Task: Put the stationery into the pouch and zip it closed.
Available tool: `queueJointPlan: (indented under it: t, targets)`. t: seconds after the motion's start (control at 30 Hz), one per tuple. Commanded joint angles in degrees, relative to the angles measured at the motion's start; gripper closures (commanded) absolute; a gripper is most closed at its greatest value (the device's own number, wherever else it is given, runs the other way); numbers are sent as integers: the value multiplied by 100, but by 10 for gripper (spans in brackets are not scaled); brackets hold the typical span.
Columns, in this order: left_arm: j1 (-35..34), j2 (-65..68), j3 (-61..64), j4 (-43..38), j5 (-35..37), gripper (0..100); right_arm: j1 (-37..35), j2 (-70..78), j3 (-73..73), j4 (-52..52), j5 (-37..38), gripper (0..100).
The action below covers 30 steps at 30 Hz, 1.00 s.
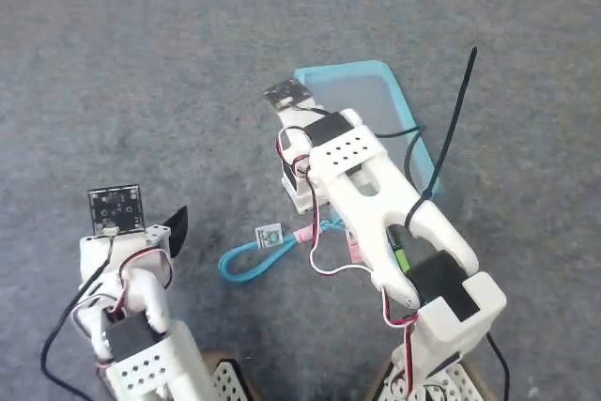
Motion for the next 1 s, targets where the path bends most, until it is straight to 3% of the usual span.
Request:
queueJointPlan:
  t: [0.0,0.17,0.27,0.5,0.6,0.97]
  targets:
    - [44,-114,-48,44,-97,614,-462,-75,-290,171,-1495,883]
    - [44,-114,-48,35,-105,614,-822,233,-185,207,-2919,713]
    - [44,-114,-48,35,-105,614,-919,585,-229,207,-3991,694]
    - [53,-114,-48,18,-105,614,-875,1358,-905,295,-3982,816]
    - [44,-114,-48,-53,-105,614,-875,1613,-1029,479,-3613,857]
    - [44,-114,-48,-44,-105,614,-462,971,-1846,1174,-3516,869]
